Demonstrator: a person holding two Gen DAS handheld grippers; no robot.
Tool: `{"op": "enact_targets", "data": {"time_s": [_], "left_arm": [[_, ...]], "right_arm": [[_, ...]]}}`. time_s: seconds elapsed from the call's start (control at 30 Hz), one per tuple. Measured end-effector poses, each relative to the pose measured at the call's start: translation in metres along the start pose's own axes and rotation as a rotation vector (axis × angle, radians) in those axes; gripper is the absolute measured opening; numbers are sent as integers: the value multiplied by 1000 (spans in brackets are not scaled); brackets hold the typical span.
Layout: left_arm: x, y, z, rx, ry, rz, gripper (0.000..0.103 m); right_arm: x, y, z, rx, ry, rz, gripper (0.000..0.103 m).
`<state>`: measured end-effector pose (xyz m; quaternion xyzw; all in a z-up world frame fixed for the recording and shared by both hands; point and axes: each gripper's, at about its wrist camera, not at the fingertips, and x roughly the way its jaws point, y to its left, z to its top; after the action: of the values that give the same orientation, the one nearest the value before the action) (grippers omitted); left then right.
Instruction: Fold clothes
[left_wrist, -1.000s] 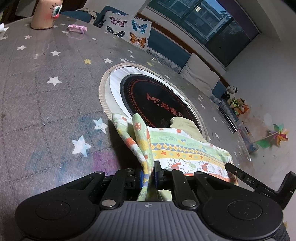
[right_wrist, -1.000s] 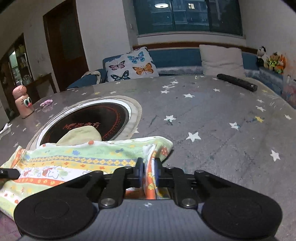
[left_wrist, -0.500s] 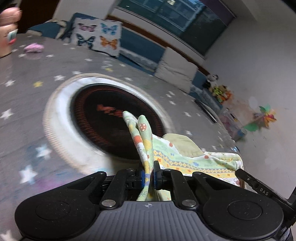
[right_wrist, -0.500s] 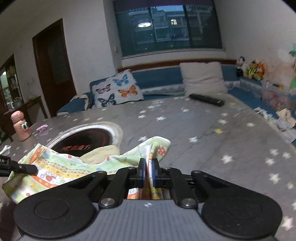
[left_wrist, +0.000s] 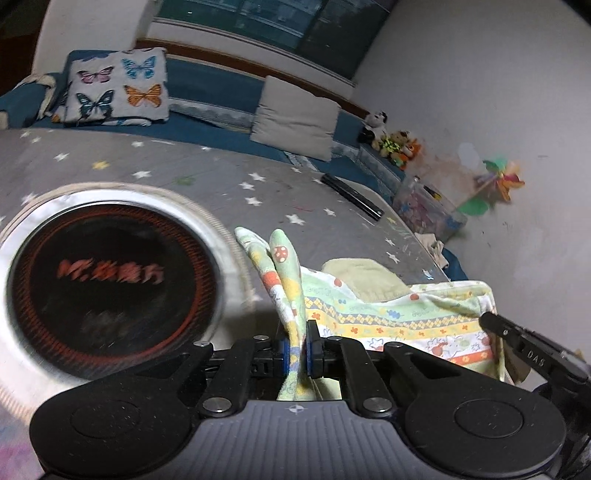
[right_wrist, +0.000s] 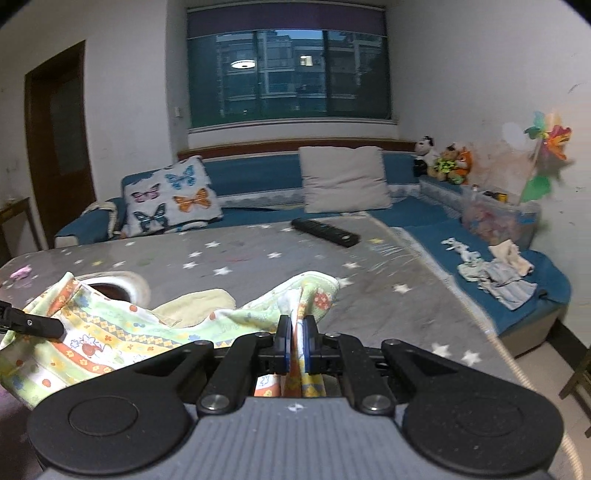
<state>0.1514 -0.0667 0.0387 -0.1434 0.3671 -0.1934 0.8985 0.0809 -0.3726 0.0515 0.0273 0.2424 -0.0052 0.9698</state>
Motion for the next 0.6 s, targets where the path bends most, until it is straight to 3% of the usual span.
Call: {"op": "enact_targets", "data": {"time_s": [0.6], "left_arm": [[58,-49,34,96,20,6,8]], "right_arm": [[35,-47,27,-5,-21,-102,6]]}}
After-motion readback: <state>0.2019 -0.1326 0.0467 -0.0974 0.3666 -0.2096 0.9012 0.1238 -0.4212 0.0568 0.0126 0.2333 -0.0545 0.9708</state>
